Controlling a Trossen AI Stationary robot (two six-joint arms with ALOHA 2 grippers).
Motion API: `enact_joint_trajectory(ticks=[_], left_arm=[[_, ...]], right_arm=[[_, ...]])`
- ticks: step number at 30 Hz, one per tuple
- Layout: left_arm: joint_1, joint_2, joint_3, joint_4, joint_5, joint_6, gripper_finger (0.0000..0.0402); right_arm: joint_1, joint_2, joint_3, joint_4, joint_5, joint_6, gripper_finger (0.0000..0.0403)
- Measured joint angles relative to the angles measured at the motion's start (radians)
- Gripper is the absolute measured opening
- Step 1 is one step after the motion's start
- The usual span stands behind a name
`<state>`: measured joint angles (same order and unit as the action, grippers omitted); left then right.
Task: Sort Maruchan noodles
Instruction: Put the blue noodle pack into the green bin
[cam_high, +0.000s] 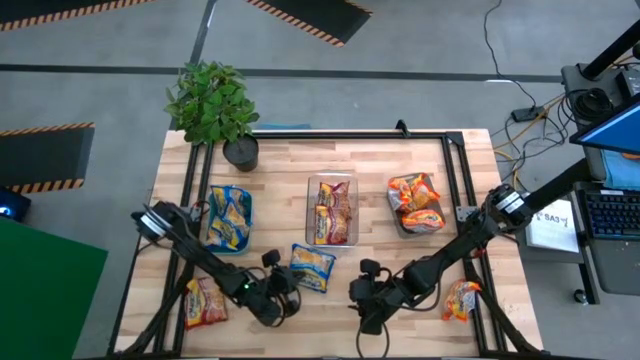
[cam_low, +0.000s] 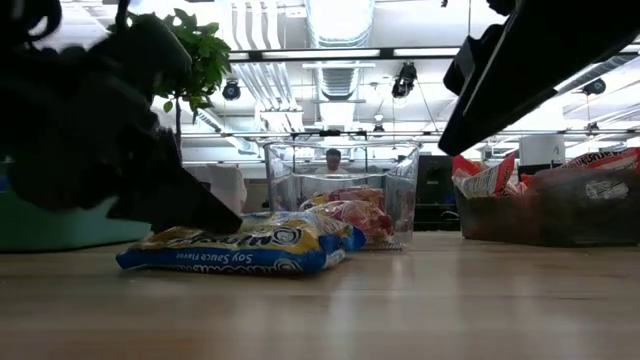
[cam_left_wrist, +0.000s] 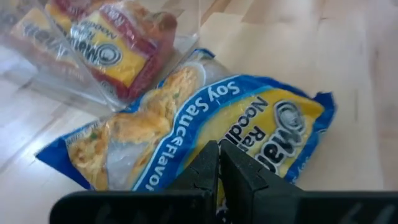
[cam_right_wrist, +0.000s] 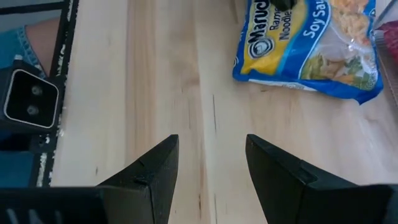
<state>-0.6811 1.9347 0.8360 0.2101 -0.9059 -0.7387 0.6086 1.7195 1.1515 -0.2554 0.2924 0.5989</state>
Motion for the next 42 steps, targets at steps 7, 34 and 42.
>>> enact_joint_trajectory(ticks=[7, 34, 42], left_arm=[[0.003, 0.031, 0.001, 0.056, 0.017, -0.023, 0.0002], [-0.038, 0.040, 0.336, -0.582, 0.096, 0.078, 0.0000], [-0.060, 0.045, 0.377, -0.725, 0.015, 0.007, 0.0000]], right_arm=[[0.000, 0.000, 0.000, 0.000, -0.001, 0.040, 0.0176], [-0.073, 0.000, -0.131, 0.095, 0.073, 0.621, 0.0233], [-0.093, 0.000, -0.206, 0.274, 0.131, 0.615, 0.0273]])
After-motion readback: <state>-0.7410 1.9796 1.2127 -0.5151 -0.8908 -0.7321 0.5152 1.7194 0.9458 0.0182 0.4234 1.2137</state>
